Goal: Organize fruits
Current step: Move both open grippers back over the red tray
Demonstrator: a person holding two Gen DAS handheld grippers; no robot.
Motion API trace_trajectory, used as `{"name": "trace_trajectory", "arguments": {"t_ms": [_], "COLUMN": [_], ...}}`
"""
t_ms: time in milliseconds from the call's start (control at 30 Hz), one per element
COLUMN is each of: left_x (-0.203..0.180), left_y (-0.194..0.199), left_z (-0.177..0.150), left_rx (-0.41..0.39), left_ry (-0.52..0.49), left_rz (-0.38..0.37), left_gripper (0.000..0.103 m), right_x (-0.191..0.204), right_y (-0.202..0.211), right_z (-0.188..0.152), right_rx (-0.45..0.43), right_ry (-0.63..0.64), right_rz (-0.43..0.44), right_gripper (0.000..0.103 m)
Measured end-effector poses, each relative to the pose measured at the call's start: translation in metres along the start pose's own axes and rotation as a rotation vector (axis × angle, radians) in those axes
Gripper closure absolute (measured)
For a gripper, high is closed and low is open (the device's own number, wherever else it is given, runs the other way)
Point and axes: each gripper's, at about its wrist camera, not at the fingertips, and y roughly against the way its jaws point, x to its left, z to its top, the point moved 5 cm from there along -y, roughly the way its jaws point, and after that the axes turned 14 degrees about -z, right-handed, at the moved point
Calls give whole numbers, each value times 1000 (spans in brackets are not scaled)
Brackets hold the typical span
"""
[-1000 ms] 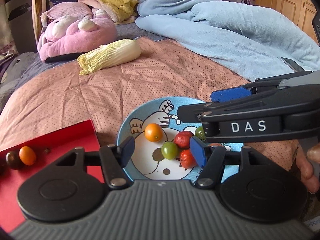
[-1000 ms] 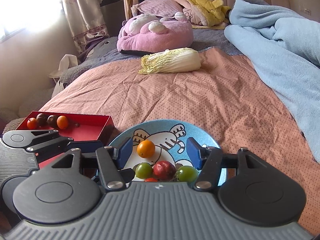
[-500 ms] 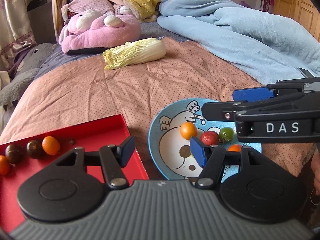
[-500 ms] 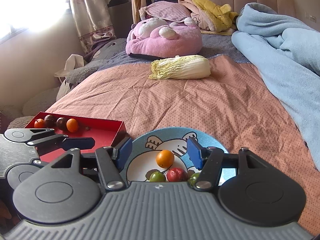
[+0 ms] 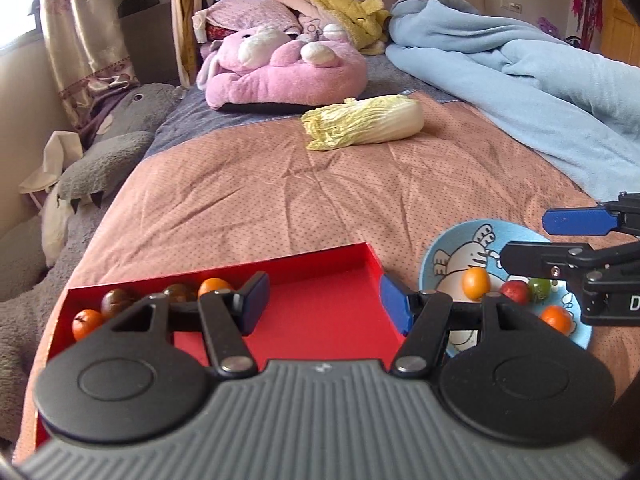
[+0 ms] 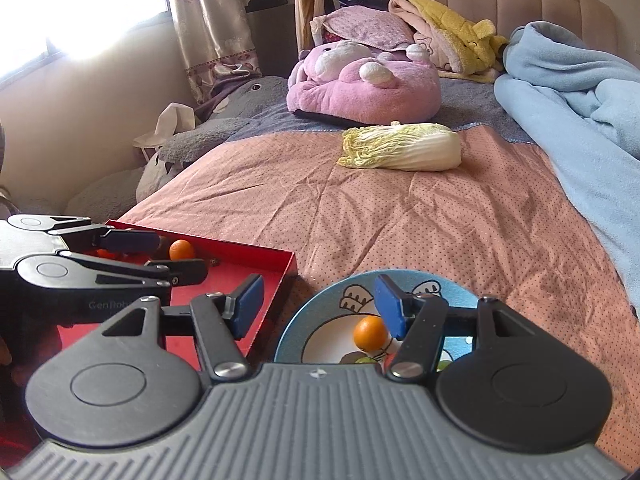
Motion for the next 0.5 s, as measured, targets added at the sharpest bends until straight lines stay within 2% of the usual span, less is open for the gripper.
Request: {"name": "trace_trajectory", "arguments": {"t_ms": [233, 500], "left_x": [35, 52], "left_y": [8, 11], "left_z": [-6, -11], "left_rx": [11, 8], "left_ry": [145, 203], "left_rz": [94, 115], "left_gripper": [39, 39], "right_x": [31, 58], "right_y": [-4, -5], "right_z": [-1, -2], "right_rx": [14, 27], "right_ry": [45, 91], "right_rz": [36, 67], "right_gripper": [36, 35]}}
